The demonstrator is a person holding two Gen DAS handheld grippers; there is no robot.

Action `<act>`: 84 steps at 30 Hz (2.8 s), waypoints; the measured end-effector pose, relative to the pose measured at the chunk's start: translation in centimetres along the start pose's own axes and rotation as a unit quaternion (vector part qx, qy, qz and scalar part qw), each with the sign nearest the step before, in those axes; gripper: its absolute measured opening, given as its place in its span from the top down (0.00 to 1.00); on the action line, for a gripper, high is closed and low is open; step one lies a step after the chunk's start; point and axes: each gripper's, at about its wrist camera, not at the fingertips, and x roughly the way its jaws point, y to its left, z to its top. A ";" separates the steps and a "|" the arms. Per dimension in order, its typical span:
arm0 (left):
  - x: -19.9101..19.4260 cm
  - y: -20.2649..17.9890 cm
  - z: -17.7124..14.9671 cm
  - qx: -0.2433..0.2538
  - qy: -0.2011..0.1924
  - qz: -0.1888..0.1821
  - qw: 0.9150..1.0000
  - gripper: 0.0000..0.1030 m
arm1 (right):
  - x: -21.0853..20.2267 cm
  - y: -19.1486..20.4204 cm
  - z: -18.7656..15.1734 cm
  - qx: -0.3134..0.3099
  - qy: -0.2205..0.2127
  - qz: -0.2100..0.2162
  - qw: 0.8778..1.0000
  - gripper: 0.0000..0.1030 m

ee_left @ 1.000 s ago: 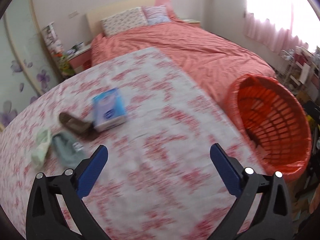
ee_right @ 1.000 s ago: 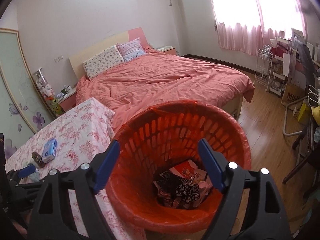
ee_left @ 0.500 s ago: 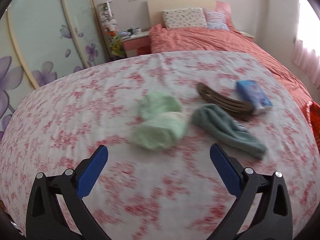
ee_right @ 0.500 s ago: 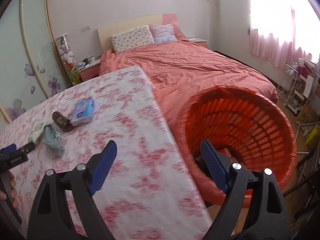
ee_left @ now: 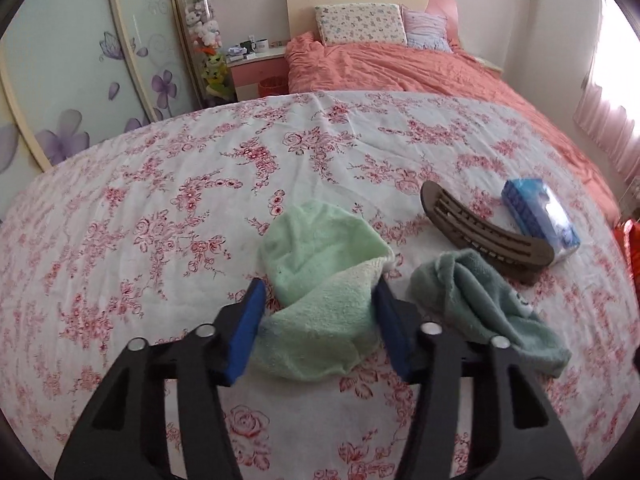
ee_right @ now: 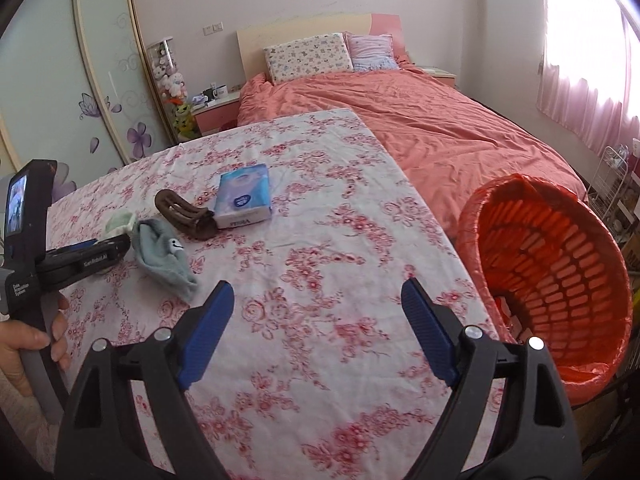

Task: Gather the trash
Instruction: 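Grasp the light green towel with the left tool while the right tool grasps the blue tissue pack, then lift the towel with the left tool while the right tool lifts the tissue pack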

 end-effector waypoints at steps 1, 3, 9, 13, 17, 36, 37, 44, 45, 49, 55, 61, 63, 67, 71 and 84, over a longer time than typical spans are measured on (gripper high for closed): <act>-0.1 0.4 0.0 -0.006 0.002 0.002 1.000 0.57 | 0.3 0.2 0.2 0.000 0.001 0.001 1.000 0.19; -0.2 1.2 -0.1 -0.008 0.004 0.022 1.000 0.58 | 1.3 0.8 0.8 0.002 0.006 0.004 1.000 0.19; -0.8 4.2 -1.1 -0.025 0.002 0.039 0.999 0.57 | 5.4 2.7 3.3 0.007 0.027 0.017 0.999 0.24; -0.8 4.6 -1.2 -0.029 0.000 0.033 0.999 0.56 | 7.7 4.8 4.4 -0.019 0.040 0.011 0.999 0.25; -0.7 4.6 -1.2 -0.026 -0.005 0.031 0.999 0.56 | 9.4 5.9 5.1 -0.036 0.055 -0.001 0.998 0.33; -2.8 4.0 -4.0 0.002 -0.008 -0.012 1.000 0.57 | 5.3 2.8 1.2 -0.028 0.064 -0.019 0.997 0.45; -2.8 3.9 -4.1 0.001 -0.007 -0.012 1.000 0.54 | 5.2 2.7 1.2 -0.027 0.063 -0.018 0.997 0.44; -2.2 3.6 -3.5 -0.014 -0.004 0.002 1.000 0.50 | 6.2 3.2 1.7 -0.022 0.061 -0.034 0.997 0.39; -2.1 3.5 -3.4 -0.013 -0.005 0.004 1.000 0.50 | 6.3 3.2 1.8 -0.022 0.061 -0.034 0.997 0.39; -2.0 3.4 -3.4 -0.018 -0.005 0.006 1.000 0.50 | 6.4 3.2 1.9 -0.020 0.062 -0.037 0.997 0.41; -2.1 3.3 -3.6 -0.018 -0.005 0.009 1.000 0.49 | 6.4 3.3 1.9 -0.022 0.064 -0.040 0.997 0.40; -2.1 3.5 -3.6 -0.021 -0.005 0.008 1.000 0.48 | 6.5 3.2 1.9 -0.021 0.064 -0.043 0.997 0.39; -2.0 3.5 -3.6 -0.023 -0.004 0.011 1.000 0.47 | 6.5 3.2 1.9 -0.020 0.064 -0.043 0.997 0.39; -2.1 3.6 -3.6 -0.025 -0.004 0.012 1.000 0.47 | 6.5 3.2 1.9 -0.019 0.064 -0.043 0.997 0.38; -2.1 3.6 -3.6 -0.027 -0.004 0.010 1.000 0.46 | 6.5 3.1 1.9 -0.017 0.064 -0.043 0.997 0.38; -2.2 3.9 -3.7 -0.033 -0.003 0.012 0.999 0.44 | 6.5 2.8 1.9 -0.013 0.064 -0.040 0.997 0.36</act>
